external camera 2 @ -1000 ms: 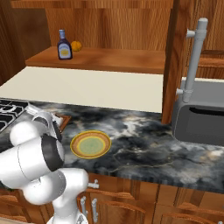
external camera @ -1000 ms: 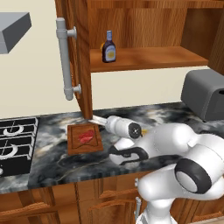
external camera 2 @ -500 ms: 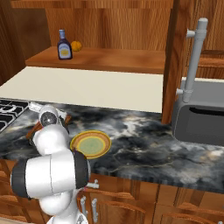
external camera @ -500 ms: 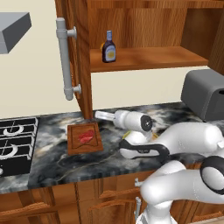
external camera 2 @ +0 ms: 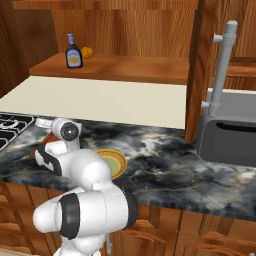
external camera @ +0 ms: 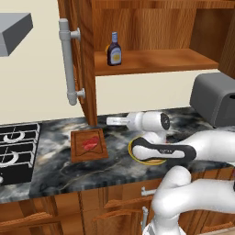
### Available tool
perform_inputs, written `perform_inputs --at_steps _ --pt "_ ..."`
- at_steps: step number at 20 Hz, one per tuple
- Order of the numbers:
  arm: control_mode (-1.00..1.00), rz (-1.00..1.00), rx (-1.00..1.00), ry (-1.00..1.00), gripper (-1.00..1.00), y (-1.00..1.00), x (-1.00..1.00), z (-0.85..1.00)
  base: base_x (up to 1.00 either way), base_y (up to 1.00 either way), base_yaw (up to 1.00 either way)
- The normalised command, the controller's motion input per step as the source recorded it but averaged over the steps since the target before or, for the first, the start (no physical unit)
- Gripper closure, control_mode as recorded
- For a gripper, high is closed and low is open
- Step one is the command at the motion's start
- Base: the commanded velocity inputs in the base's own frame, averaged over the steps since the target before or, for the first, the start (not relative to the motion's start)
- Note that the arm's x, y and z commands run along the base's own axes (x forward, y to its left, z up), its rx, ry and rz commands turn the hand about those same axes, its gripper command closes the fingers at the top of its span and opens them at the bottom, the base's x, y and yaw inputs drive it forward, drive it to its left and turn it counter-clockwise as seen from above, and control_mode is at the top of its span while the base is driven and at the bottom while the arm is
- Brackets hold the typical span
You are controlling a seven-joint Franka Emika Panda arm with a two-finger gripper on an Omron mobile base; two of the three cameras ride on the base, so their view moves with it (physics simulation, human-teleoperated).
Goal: Pick the steak from the plate and place it on the cutting board. Then pick the condiment bottle from the cabinet and place it next to the cutting board.
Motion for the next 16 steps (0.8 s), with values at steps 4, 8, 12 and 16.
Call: perform_inputs --at_steps 4,8,12,16 --pt "-1.0 0.14 -0.05 -0.09 -1.0 -0.15 -0.27 0.0 0.0 0.0 0.0" --pt "-1.0 0.12 -0.06 -0.1 -1.0 -0.12 -0.28 0.0 0.0 0.0 0.0" --pt "-1.0 0.15 -0.08 -0.16 -1.0 -0.01 -0.2 0.1 0.0 0.0 0.0" --pt "-1.0 0.2 -0.06 -0.18 -1.0 -0.01 -0.06 0.26 0.0 0.0 0.0"
